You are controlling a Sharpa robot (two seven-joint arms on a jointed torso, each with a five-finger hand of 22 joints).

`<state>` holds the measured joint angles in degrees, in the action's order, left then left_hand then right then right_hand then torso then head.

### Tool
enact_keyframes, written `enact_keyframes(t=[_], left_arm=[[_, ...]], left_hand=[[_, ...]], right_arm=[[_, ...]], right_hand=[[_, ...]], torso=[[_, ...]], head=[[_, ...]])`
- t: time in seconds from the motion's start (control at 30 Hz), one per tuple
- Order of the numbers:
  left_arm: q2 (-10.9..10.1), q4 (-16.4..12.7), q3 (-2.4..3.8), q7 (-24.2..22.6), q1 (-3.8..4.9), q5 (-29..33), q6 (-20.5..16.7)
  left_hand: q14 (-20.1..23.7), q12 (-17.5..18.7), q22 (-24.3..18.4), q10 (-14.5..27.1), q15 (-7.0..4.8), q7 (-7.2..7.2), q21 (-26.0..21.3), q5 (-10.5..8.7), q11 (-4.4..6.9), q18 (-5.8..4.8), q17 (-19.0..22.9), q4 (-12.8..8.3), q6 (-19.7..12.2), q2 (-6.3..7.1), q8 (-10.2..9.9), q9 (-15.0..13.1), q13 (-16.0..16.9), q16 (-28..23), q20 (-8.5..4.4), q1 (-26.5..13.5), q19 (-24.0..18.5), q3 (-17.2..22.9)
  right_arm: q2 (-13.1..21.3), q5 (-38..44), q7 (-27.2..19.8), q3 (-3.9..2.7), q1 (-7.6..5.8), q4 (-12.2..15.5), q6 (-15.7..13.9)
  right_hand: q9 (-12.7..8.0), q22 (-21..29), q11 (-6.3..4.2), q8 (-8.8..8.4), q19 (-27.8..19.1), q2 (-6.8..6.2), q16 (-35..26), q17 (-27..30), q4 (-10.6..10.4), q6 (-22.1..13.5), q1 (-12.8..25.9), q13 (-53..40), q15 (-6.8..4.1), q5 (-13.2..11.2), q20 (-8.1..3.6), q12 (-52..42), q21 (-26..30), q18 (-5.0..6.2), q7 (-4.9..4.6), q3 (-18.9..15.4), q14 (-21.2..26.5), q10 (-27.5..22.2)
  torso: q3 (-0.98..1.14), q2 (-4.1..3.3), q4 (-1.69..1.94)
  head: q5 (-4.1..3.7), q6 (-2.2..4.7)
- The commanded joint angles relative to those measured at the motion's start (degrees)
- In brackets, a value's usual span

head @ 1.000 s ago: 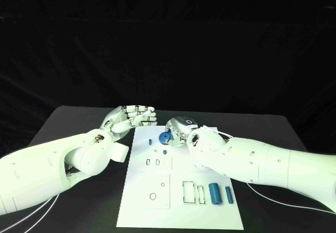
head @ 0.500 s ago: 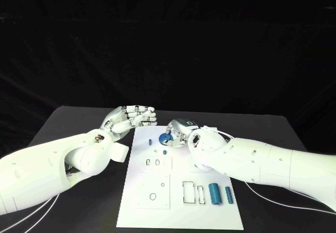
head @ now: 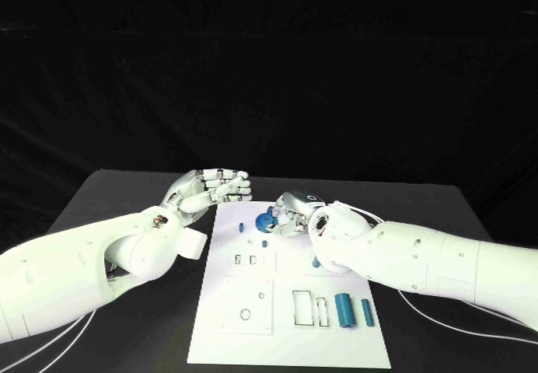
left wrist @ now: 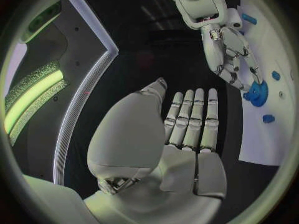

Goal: Assemble the parts on the task board

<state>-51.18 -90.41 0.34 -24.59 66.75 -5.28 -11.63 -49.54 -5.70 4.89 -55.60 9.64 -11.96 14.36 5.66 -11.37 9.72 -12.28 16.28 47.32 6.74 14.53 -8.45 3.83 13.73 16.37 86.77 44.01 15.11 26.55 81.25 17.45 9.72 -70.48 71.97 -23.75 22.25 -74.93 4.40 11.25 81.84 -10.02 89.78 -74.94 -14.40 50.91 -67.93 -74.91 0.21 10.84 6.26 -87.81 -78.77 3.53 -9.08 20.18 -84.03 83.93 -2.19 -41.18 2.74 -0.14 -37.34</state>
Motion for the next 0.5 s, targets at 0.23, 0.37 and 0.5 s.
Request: enact_keyframes(t=[0.23, 0.37, 0.5], left_arm=[[-0.01, 0.26, 0.04, -0.33, 0.07, -0.18, 0.64], [-0.08, 0.50, 0.03, -0.38, 0.06, -0.16, 0.65], [-0.18, 0.66, 0.01, -0.44, 0.05, -0.14, 0.63]], left_hand=[[0.26, 0.38, -0.08, -0.28, 0.04, -2.10, -0.03, -0.27, -0.02, 0.66, -0.05, 0.04, -0.08, 0.24, -0.08, 0.05, -0.04, -0.29, 0.02, -0.40, 0.20, 0.24], [0.26, 0.38, -0.08, -0.28, 0.04, -2.10, -0.03, -0.27, -0.02, 0.66, -0.05, 0.04, -0.08, 0.24, -0.08, 0.05, -0.04, -0.29, 0.02, -0.40, 0.20, 0.24], [0.28, 0.47, -0.10, -0.25, 0.06, -2.12, -0.03, -0.26, -0.04, 0.66, -0.09, 0.02, -0.14, 0.25, -0.10, 0.07, -0.04, -0.36, 0.02, -0.42, 0.21, 0.29]], right_arm=[[4.85, -1.24, -2.82, 0.08, -0.38, 3.92, -5.69], [9.54, -4.41, -4.92, 0.00, -1.60, 7.43, -5.41], [14.37, -8.38, -7.86, -0.03, -2.80, 10.12, -1.47]], right_hand=[[0.09, -1.89, -0.14, -0.52, 0.45, -0.53, 0.09, -14.44, 0.60, 0.18, -0.75, -12.62, -0.03, -0.10, -0.08, -0.09, -0.31, -0.16, 0.06, 0.12, -5.84, 4.27], [0.21, -1.63, -0.14, -0.69, 0.28, -0.88, 0.02, -14.14, 1.28, 0.27, -1.71, -12.56, -0.03, -0.11, -0.09, -0.03, -0.03, -0.08, 0.04, 0.24, -5.77, 4.22], [0.44, -0.30, -0.05, -1.01, -0.64, -2.25, -0.28, -12.82, 2.96, 0.39, -4.08, -11.97, -0.04, -0.09, -0.09, 0.50, 1.28, 0.26, -0.05, -0.29, -5.48, 3.76]], torso=[[0.13, 0.12, -0.31], [0.24, 0.23, -0.52], [0.46, 0.44, -0.98]], head=[[0.12, 0.24], [0.08, 0.23], [0.09, 0.02]])
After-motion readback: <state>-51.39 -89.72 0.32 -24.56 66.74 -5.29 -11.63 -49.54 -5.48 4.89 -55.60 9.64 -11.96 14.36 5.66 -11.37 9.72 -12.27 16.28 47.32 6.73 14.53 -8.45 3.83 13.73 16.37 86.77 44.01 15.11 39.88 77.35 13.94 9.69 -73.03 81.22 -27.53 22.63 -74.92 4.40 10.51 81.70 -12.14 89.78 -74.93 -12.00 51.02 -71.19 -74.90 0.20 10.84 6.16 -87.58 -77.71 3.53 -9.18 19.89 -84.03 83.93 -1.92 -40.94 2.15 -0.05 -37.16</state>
